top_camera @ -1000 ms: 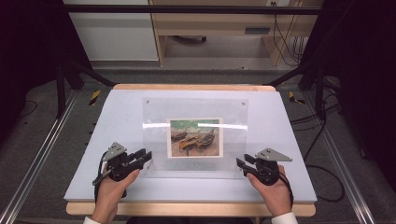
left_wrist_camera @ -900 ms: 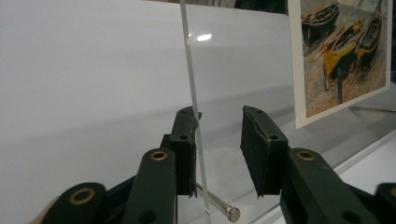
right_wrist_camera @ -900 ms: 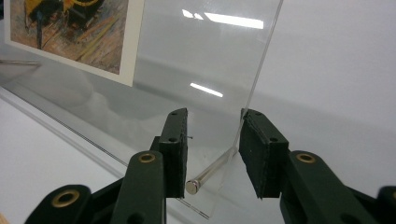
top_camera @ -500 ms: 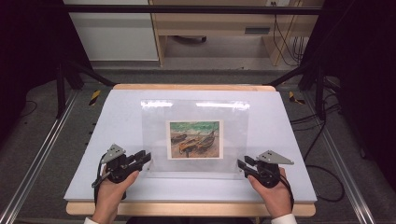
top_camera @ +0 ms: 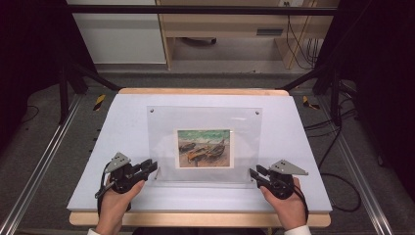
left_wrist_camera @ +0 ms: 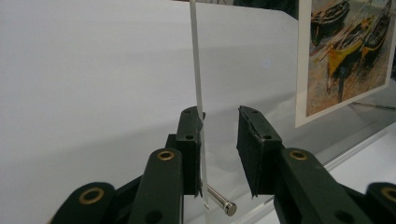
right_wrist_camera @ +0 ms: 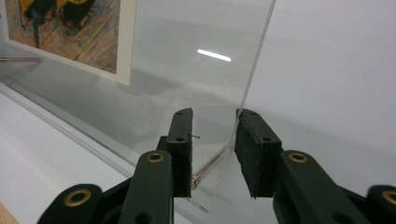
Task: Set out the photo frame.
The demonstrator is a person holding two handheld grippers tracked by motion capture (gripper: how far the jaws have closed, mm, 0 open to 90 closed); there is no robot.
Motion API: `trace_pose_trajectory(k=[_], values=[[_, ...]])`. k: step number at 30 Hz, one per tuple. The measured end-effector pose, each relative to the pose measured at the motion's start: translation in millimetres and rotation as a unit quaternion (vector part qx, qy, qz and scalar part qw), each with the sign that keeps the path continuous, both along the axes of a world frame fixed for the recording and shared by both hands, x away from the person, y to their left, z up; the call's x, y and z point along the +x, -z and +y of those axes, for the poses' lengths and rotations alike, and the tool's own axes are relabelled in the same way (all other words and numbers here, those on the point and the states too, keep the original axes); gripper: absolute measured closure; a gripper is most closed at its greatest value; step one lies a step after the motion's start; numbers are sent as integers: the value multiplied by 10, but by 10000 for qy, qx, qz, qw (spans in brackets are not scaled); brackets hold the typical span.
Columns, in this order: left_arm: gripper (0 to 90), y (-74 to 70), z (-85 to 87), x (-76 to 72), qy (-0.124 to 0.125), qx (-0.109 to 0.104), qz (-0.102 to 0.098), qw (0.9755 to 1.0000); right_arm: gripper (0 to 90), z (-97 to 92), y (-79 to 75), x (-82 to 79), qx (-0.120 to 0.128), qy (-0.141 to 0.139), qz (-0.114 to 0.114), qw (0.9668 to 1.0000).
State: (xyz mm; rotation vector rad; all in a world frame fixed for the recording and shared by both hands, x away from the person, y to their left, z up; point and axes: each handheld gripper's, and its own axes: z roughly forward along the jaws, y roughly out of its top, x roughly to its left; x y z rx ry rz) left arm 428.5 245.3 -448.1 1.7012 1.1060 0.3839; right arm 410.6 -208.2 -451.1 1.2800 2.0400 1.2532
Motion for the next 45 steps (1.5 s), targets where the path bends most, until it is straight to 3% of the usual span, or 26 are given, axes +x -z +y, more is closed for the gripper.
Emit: trace_pose_trajectory(k=[45], values=[[715,21,31,-114,164,127,80,9998,704,6,42,-113,-103,-28,43,9999]])
